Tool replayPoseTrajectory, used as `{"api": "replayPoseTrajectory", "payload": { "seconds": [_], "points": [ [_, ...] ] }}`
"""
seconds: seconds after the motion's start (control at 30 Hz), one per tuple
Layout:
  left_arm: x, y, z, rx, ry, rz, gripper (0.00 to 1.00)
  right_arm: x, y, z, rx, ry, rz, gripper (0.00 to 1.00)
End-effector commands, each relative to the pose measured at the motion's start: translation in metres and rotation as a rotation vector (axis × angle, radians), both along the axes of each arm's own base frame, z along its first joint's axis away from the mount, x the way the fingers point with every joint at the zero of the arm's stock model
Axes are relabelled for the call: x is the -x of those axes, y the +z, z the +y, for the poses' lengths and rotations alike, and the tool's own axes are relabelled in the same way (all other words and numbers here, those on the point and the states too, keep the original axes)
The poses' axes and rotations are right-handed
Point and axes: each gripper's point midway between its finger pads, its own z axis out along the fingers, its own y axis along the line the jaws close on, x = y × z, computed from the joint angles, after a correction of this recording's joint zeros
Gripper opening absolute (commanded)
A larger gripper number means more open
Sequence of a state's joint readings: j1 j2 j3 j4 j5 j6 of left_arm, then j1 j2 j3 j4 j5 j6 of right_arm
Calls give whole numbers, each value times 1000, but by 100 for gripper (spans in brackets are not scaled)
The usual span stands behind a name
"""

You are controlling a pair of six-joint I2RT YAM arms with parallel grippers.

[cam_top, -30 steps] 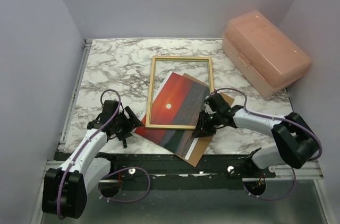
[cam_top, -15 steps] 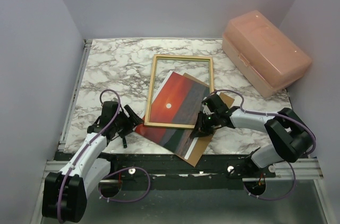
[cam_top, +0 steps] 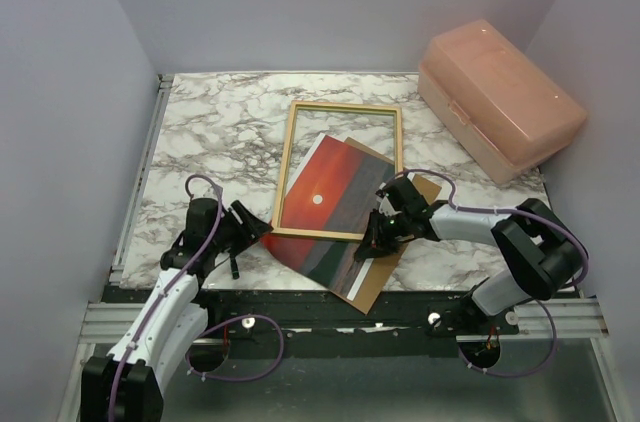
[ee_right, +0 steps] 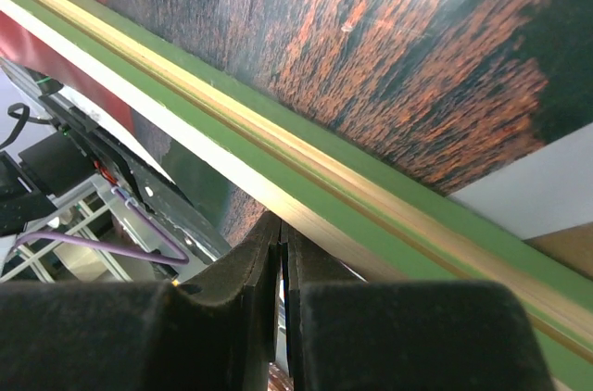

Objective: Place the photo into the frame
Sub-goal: Turn over the photo at the center of the board.

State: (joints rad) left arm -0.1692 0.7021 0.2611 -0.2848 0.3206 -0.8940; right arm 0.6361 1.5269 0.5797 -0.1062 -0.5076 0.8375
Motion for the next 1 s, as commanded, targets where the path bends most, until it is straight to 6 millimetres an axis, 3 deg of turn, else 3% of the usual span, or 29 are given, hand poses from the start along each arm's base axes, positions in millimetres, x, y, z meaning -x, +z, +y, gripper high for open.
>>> {"api": "replayPoseTrajectory", "payload": {
  "seconds": [0.0, 0.3, 0.5, 0.77, 0.93, 0.97],
  "points": [
    [-4, 11, -8, 56, -28, -63, 56, 10, -30, -20, 123, -2, 22, 13],
    [6, -21, 2, -2, 7, 44, 40, 11, -31, -20, 128, 5, 21, 13],
    [6, -18, 6, -11, 34, 28, 27, 9, -28, -20, 129, 4, 14, 13],
    [8, -21, 9, -34, 36, 33, 1, 4, -22, -16, 118, 0, -3, 14],
    [7, -9, 8, -38, 18, 3, 0, -4, -17, -12, 114, -14, -13, 18],
    [7, -5, 9, -44, 13, -1, 0, -5, -16, -12, 116, -18, -13, 25]
  ]
}}
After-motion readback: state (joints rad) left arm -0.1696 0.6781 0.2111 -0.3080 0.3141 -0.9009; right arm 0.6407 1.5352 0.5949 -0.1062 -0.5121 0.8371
